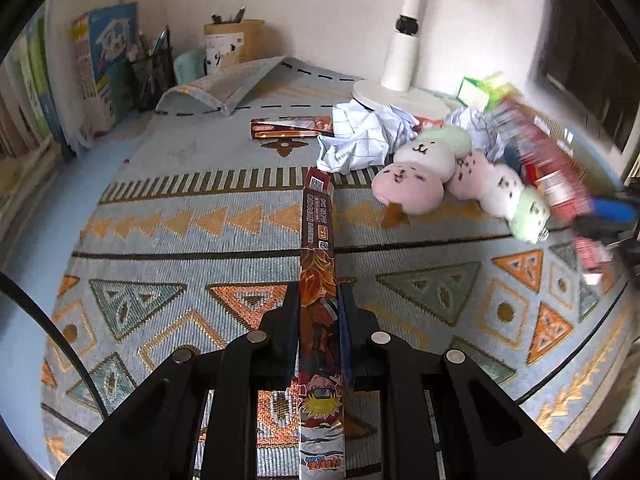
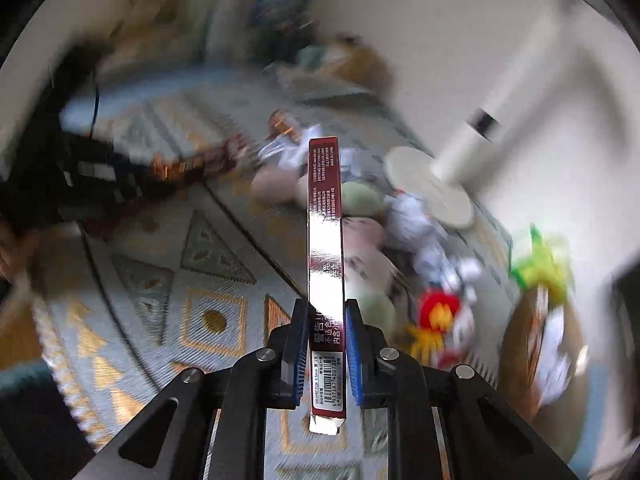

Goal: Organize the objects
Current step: 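Hold the snack box in the left gripper while the right gripper grasps a dark red box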

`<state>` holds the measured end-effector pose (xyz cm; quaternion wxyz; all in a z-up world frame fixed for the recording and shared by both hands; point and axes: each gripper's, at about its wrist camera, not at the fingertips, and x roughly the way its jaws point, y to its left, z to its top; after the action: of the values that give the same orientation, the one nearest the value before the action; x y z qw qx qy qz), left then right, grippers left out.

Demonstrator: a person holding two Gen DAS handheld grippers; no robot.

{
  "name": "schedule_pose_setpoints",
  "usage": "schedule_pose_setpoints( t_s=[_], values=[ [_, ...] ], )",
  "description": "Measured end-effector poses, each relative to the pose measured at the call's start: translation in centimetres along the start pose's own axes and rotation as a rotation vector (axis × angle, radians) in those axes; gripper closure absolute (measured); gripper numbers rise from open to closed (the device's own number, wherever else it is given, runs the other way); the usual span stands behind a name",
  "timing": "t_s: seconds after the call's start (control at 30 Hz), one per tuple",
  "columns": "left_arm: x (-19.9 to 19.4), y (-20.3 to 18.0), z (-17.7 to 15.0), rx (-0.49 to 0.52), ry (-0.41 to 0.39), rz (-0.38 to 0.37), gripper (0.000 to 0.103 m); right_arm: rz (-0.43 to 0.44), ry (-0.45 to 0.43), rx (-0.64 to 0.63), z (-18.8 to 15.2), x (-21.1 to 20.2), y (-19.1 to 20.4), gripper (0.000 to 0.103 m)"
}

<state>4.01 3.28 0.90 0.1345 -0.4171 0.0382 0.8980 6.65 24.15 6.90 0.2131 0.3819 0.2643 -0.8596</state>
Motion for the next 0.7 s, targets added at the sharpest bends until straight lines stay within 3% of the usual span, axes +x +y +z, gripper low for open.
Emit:
schedule_pose_setpoints(
  t_s=[0.13, 0.27, 0.37, 0.4, 0.43, 0.5, 0.53, 0.57, 0.7],
  values=[
    [0.0, -0.9, -0.1, 0.050, -0.007, 0.048, 0.088, 0.057, -0.037, 0.315, -5.0, -3.7, -3.5, 0.086],
    [0.1, -0.9, 0.0, 0.046, 0.001, 0.048, 0.088, -0.005, 0.054, 0.578, -10.7, -3.4, -6.5, 0.086],
    [0.2, -0.7, 0.1, 0.032, 0.006, 0.036, 0.087, -0.018, 0.119, 0.671, -13.1, -1.8, -7.8, 0.086],
    [0.2, -0.6, 0.1, 0.028, 0.008, 0.027, 0.082, -0.008, 0.131, 0.703, -13.7, -1.2, -8.3, 0.085],
    [0.3, -0.5, 0.2, 0.023, 0.013, 0.018, 0.066, 0.016, 0.129, 0.725, -13.9, -1.0, -8.6, 0.084],
    [0.3, -0.5, 0.2, 0.021, 0.025, 0.006, 0.059, 0.041, 0.109, 0.739, -14.1, -1.0, -8.7, 0.076],
    [0.3, -0.7, 0.2, 0.026, 0.029, 0.004, 0.056, 0.046, 0.102, 0.736, -14.0, -1.1, -8.7, 0.064],
    [0.4, -0.8, 0.1, 0.032, 0.032, 0.007, 0.056, 0.044, 0.098, 0.731, -14.0, -1.1, -8.6, 0.051],
    [0.6, -1.1, 0.4, 0.022, 0.043, 0.029, 0.055, 0.008, 0.082, 0.716, -13.9, -1.1, -8.2, 0.049]
  ],
)
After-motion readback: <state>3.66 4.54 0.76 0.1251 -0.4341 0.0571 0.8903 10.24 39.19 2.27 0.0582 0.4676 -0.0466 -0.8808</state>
